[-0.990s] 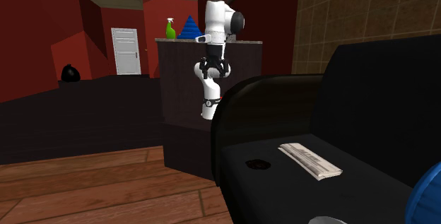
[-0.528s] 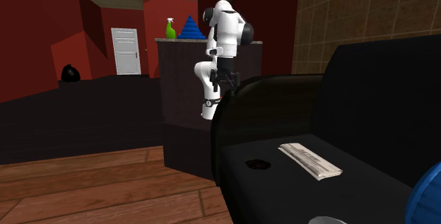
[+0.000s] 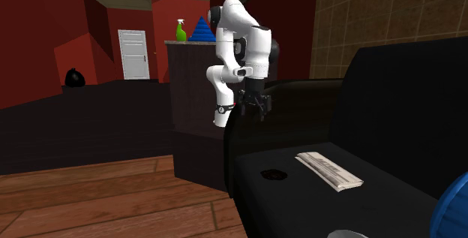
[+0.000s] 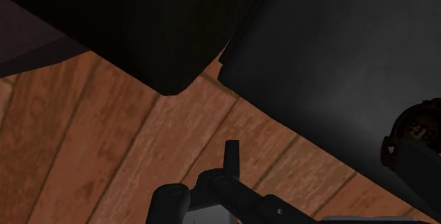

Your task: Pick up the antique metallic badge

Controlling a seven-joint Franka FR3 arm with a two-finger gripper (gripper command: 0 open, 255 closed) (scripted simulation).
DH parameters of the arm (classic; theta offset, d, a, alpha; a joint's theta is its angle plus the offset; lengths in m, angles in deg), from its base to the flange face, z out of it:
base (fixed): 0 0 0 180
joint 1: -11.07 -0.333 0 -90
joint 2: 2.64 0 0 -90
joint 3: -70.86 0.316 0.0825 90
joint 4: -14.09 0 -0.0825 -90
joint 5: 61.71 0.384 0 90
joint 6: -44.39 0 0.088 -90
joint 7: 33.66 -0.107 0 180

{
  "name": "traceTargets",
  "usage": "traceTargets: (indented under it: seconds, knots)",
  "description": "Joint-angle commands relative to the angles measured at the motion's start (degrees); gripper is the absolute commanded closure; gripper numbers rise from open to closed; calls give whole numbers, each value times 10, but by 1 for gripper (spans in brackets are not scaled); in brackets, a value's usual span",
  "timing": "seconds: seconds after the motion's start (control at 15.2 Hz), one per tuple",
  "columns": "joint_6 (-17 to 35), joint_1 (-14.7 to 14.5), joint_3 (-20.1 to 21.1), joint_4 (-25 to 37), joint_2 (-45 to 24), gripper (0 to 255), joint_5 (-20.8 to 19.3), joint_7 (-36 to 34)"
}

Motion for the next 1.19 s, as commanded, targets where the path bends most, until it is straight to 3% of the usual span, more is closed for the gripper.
traceTargets:
  seconds: [0.0,0.26,0.53,0.86,1.12]
  knots:
    - [11,-9,7,33,-62,0,-54,-61]
    - [15,-55,-15,108,-171,0,-144,-155]
    - [6,-113,-50,195,-270,0,-205,-220]
    - [-15,-182,-91,323,-386,0,-250,-268]
    - [3,-189,-101,325,-406,0,-261,-275]
